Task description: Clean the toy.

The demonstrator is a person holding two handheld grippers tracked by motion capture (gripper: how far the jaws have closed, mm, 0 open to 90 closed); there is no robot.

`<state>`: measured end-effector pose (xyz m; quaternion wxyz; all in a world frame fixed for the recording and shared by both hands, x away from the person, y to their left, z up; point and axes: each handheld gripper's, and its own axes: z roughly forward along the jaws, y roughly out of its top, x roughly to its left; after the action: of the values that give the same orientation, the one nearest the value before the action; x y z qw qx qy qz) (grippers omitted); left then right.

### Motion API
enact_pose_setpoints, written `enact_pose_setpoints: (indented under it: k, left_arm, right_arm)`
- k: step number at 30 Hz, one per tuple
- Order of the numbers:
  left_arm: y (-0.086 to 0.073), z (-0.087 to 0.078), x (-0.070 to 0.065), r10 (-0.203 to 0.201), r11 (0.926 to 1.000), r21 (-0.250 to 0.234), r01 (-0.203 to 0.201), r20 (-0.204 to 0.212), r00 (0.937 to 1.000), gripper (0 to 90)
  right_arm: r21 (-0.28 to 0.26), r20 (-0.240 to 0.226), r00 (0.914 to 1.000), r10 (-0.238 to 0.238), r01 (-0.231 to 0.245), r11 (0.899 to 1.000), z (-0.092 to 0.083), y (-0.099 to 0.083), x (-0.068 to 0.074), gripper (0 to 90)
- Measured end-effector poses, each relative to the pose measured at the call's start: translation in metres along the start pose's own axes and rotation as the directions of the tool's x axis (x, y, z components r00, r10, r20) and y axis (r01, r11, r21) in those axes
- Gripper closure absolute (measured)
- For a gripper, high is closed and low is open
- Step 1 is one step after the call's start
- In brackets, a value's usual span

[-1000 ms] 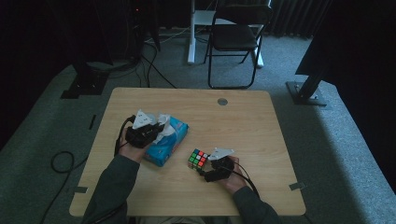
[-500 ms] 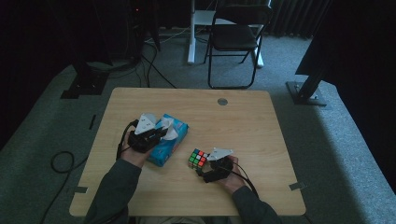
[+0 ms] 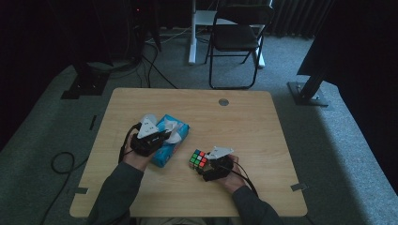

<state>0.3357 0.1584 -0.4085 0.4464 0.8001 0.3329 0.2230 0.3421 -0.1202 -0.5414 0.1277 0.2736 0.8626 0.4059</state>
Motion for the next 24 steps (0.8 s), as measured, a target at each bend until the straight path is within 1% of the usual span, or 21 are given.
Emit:
enact_pose_setpoints:
  k: [5,10,24]
  left_arm:
    - [-0.0001,-0.0001,-0.0022,0.005,1.0,0.003,-0.005,0.006,1.0,85.7]
    - [-0.002,0.0005,-0.0031,0.003,1.0,0.006,-0.003,0.01,0.9999,85.7]
    - [-0.0076,0.0017,-0.0032,-0.004,0.9999,0.012,0.004,0.012,0.9999,85.7]
  right_arm:
    - [0.001,-0.004,1.0,-0.007,0.007,1.0,0.0012,0.0008,0.0007,23.0]
    - [0.007,-0.009,0.9999,-0.013,0.013,1.0,0.004,0.0002,0.0011,32.8]
    - [0.0,-0.005,0.9999,-0.016,0.016,1.0,0.003,-0.0014,-0.0001,33.8]
